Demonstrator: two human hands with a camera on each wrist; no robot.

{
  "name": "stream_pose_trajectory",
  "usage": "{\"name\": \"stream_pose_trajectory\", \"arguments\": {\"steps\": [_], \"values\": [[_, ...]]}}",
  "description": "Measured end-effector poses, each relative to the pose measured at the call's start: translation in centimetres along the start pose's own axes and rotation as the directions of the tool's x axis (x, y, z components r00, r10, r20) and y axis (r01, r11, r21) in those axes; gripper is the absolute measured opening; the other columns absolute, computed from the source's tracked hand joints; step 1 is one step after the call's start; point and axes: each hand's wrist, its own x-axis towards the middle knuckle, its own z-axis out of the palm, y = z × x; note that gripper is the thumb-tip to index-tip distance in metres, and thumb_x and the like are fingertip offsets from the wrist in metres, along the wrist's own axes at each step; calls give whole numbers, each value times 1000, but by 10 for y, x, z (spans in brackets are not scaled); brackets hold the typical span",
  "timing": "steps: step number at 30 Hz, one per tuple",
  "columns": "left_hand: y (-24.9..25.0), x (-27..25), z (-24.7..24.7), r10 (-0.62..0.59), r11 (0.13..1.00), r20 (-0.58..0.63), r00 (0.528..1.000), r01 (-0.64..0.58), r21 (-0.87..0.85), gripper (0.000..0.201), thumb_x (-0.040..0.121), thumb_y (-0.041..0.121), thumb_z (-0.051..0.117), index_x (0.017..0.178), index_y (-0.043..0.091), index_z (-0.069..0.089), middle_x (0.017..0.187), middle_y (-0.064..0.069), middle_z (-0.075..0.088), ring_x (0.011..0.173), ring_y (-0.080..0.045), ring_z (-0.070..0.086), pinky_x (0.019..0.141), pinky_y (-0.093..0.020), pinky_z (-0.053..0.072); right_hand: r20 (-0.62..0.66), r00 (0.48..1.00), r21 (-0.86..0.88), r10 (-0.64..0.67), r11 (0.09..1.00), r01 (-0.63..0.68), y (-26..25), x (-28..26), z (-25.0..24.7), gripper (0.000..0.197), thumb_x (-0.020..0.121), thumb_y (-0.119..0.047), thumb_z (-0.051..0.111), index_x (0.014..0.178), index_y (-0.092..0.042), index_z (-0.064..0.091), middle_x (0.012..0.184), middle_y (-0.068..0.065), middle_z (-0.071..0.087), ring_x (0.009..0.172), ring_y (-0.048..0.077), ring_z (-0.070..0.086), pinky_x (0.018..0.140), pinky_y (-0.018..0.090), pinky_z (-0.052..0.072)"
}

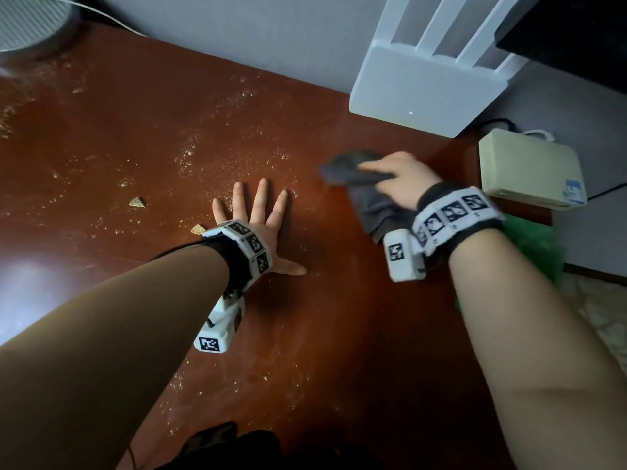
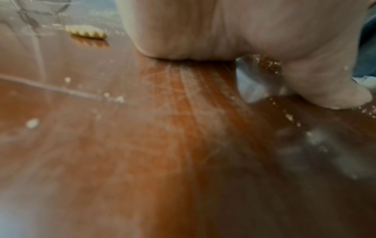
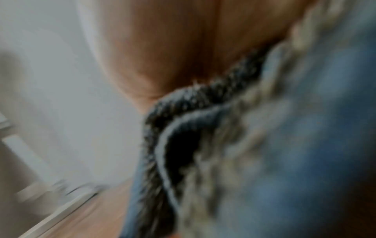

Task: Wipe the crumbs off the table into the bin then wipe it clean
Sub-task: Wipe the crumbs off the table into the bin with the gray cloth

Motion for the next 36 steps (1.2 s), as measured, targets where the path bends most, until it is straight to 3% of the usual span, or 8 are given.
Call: {"name": "stream_pose_trajectory", "arguments": {"steps": [3,6,13,16,21,29,33,36], "values": [[0,1,1,3,1000,-5,1000,-3,-2,134,52,89,51,137,32,-36,145,-1,-43,135,-38,-32,107,-65,-8,-260,835,56,485,871,-488,41,2,-19,48,93,-12,41,139,-24,41,142,16,32,130,35,37,108,40,34],[-1,2,2,5,1000,-6,1000,-5,3,134,52,89,50,137,32,-36,145,-1,-43,135,-38,-32,108,-65,-8,-160,748,-57,645,750,-659,42,3,-13,57,95,-18,41,148,-20,19,149,18,16,136,38,21,111,49,22],[-1,-1,-1,22,1000,14,1000,-22,-7,133,54,88,51,137,31,-35,145,-2,-43,134,-39,-33,106,-65,-9,-22,987,-75,156,985,-158,-7,7,28,54,93,-10,41,139,-37,37,144,5,23,125,31,33,104,29,31],[-4,-7,-1,61,998,-5,998,-61,-10,127,61,84,50,139,29,-33,146,-4,-40,135,-38,-33,109,-62,-10,-43,996,38,73,997,-71,-14,6,30,50,93,-8,42,138,-29,43,140,6,33,124,27,40,105,23,29],[-45,-12,-9,99,990,-97,990,-108,-91,110,74,77,43,141,31,-31,148,-6,-38,135,-29,-34,112,-47,-15,-165,907,-59,388,914,-401,-37,24,35,57,94,-14,38,146,-33,24,145,7,19,126,32,29,106,42,31],[-156,-15,1,-314,892,-153,937,236,-385,86,84,70,33,148,31,-10,156,-2,-18,142,-26,-20,116,-46,-9,113,980,-25,-166,985,170,-106,10,69,51,94,-7,37,140,-29,39,142,6,28,128,29,32,107,28,26],[-169,-7,1,-305,891,-153,940,226,-393,82,84,71,29,148,34,-6,156,1,-17,143,-24,-17,115,-47,-8,-230,968,24,104,995,-101,-102,41,46,50,95,-9,36,143,-26,35,144,10,26,127,33,32,109,35,27],[-174,-3,0,-277,906,-154,948,205,-371,82,83,72,28,148,36,-6,155,3,-21,143,-23,-20,115,-47,-10,-153,946,-194,286,930,-313,-107,56,48,59,94,-13,40,147,-31,21,147,8,18,129,32,27,106,43,30]]}}
